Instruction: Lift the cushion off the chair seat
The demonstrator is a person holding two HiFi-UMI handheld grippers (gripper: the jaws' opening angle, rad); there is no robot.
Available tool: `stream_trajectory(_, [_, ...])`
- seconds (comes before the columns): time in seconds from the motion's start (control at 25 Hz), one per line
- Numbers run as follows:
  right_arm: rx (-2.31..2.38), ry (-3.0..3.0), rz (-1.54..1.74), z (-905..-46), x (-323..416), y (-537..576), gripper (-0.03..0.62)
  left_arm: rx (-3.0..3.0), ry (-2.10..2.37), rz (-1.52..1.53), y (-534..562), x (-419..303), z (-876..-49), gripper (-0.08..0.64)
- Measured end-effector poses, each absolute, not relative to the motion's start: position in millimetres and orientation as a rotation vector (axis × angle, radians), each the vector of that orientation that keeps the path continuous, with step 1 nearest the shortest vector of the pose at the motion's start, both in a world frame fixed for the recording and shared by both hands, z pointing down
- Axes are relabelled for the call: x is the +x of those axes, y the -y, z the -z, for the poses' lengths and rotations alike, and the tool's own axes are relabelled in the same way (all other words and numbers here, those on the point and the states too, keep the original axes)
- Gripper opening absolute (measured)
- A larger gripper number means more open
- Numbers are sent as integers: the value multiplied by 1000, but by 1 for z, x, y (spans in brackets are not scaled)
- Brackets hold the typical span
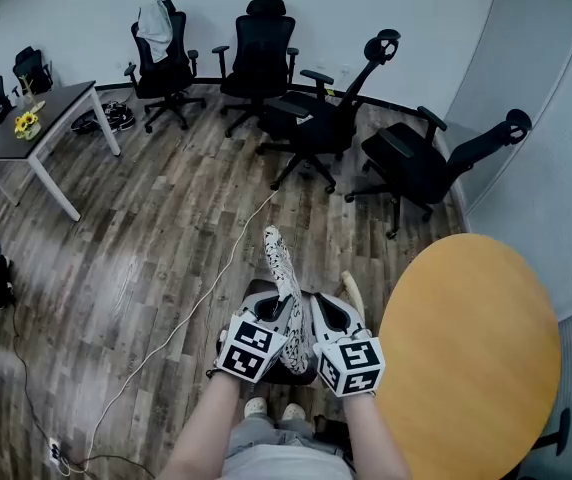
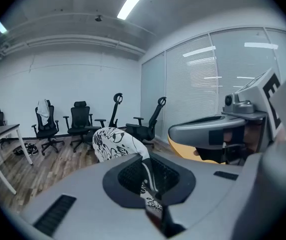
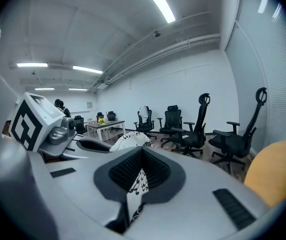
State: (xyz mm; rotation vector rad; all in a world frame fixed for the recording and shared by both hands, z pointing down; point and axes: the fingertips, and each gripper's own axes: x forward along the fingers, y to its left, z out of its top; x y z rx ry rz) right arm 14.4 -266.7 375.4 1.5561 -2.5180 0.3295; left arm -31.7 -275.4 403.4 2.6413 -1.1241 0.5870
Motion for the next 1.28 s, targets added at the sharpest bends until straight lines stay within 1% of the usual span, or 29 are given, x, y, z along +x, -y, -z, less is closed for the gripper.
stream_trajectory(0.44, [1640, 2502, -247, -365, 30, 266, 25, 2747, 1152, -500, 279, -13, -369, 12])
stream_trajectory(0.96, [1691, 2525, -150, -346, 27, 257, 25, 2798, 1175, -486, 272, -13, -355, 12])
stream_trajectory(1.28, [1705, 2489, -125, -344, 38, 247, 25, 2801, 1204, -447, 265, -13, -350, 12])
